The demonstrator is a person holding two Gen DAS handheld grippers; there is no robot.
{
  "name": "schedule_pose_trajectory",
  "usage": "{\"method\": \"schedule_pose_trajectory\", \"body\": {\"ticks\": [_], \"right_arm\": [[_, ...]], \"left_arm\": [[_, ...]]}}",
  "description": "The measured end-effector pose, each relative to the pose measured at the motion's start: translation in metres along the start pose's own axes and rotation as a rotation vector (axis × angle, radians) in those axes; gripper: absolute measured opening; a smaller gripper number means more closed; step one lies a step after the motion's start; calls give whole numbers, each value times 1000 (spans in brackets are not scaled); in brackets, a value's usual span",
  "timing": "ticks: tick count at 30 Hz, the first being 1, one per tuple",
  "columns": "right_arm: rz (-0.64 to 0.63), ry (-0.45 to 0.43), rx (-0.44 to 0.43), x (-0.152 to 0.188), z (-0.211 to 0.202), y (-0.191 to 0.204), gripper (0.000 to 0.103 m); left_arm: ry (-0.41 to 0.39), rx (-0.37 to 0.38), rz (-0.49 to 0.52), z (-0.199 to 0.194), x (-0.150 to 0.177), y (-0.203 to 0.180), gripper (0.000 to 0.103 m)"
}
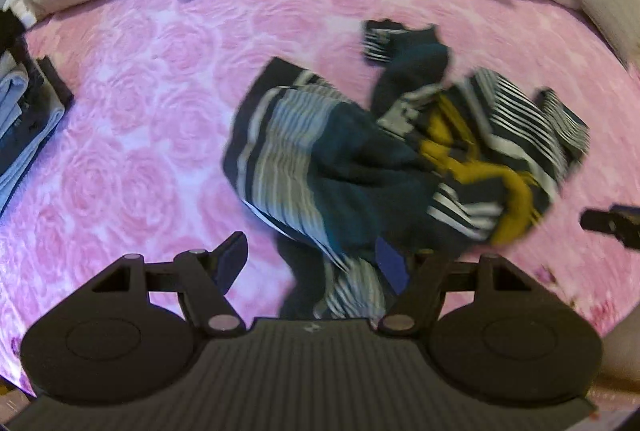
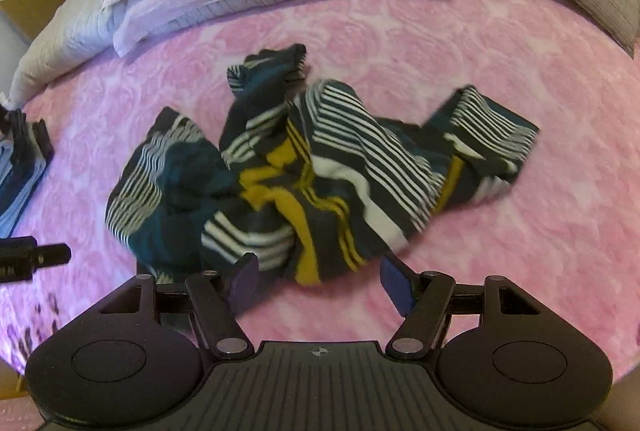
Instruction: Fold large clothes
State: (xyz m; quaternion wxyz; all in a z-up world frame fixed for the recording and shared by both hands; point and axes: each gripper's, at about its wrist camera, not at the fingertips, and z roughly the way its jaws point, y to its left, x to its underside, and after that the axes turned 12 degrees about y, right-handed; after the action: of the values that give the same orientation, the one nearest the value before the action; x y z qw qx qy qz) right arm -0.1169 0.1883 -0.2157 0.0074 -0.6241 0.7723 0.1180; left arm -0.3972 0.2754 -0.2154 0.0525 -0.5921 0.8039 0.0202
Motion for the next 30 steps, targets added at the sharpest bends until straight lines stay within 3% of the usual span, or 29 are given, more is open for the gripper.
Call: {"method": "schedule_pose_trajectory", "body": {"ticks": [9,15,16,17,18,19,21,24,27,30], "right_arm": [[-136,-46,63,-53,76,51,64],[-194,14,120,-75,146,79,62],[-212,30,132,-74,158,82,56],[-237,55,151,-71,172,84,29],[-259,60,164,-66,179,83,7],[-289,45,177,-58,181,83,5],[-311,-21,176,-44,164,78,3],[-272,-176,202,-10,106,56,2],[-135,-260,229,42,41,7,2],[72,-264,291,104,-4,-46,1]], "left_arm": [[26,-23,-76,51,-50,66,67],[55,-49,-88,74,-58,89,67],[57,-52,-91,76,-58,90,67],[62,-54,-94,78,-58,92,67],[66,-55,-97,79,-58,93,67],[69,-53,-99,79,-58,93,67],[69,-45,-92,77,-57,92,67],[48,-38,-53,71,-58,83,67],[20,-27,-16,64,-60,72,67],[4,-18,21,58,-64,56,67]]}}
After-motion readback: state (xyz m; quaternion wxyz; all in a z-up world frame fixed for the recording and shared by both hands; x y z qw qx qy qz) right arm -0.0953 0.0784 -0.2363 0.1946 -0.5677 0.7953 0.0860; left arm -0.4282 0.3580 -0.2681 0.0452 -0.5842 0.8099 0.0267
